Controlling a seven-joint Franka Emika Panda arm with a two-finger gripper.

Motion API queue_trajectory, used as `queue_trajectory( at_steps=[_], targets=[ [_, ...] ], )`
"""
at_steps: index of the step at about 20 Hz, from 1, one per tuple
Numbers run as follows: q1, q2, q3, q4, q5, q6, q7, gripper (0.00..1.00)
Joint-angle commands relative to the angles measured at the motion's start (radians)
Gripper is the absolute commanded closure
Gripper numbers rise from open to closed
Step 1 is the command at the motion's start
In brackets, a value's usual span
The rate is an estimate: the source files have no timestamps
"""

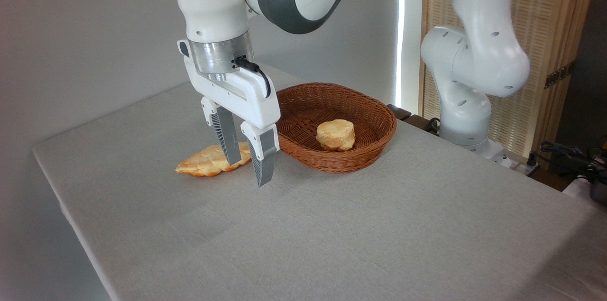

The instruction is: Put bread into the basket

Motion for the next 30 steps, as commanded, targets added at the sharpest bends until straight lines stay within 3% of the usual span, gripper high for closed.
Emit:
queue_trajectory(
  at_steps=[1,30],
  targets=[
    [-0.003,-0.003,0.010,0.010,-0.004,-0.008,0.007,0.00],
    [-0.003,0.001,0.012,0.030,-0.004,0.000,0.005,0.00]
  ],
)
